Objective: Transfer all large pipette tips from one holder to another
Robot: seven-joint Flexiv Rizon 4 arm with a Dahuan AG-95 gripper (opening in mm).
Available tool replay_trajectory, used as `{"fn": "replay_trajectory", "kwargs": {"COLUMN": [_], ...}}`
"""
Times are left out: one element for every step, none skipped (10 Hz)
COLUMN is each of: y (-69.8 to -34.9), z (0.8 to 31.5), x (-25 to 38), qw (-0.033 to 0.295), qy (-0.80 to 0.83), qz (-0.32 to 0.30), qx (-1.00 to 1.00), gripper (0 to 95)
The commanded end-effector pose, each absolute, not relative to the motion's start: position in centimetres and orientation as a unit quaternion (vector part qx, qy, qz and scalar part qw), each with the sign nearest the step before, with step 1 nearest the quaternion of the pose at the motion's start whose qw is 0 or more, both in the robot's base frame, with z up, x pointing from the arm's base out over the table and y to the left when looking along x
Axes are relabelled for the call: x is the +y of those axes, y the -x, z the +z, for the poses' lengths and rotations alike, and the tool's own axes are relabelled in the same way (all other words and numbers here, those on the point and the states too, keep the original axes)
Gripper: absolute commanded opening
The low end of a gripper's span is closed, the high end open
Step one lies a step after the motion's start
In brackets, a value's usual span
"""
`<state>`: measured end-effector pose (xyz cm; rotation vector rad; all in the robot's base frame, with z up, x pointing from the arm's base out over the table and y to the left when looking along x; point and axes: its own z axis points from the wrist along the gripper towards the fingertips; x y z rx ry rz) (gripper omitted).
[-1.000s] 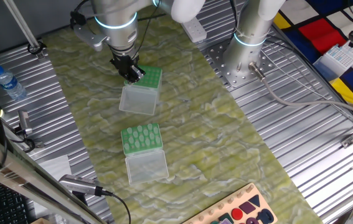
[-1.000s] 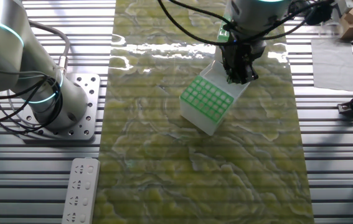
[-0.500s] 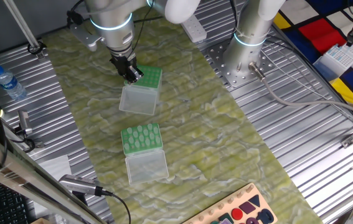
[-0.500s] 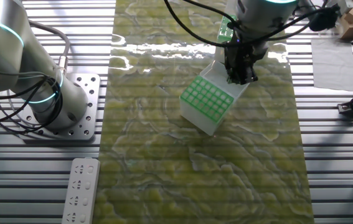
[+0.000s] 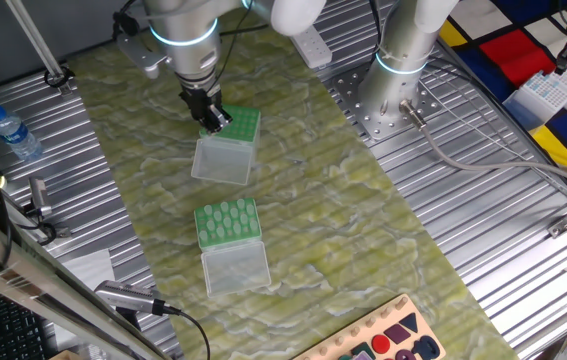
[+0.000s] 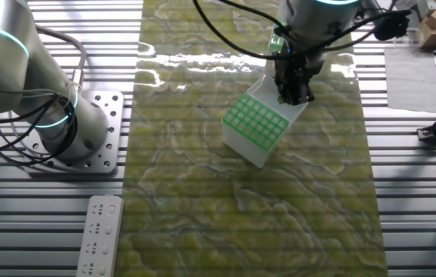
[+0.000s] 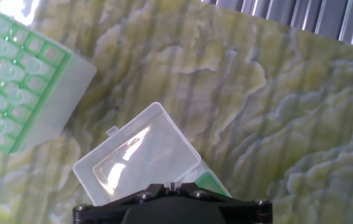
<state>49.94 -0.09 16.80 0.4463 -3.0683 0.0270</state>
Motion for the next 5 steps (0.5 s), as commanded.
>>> {"fn": "replay_trajectory", "kwargs": {"y": [-49.82, -49.84, -49.84, -49.83, -49.82], "z": [16.85, 16.86, 16.86, 16.86, 16.86], "x": [-0.10, -0.09, -0.09, -0.09, -0.09], "qw": [0.020, 0.020, 0.020, 0.021, 0.024], "qy": [-0.130, -0.129, -0.129, -0.128, -0.126], "qz": [0.008, 0.008, 0.008, 0.008, 0.009], "qx": [-0.991, -0.991, -0.991, -0.992, -0.992], "gripper": [0.0, 0.0, 0.0, 0.0, 0.0]}}
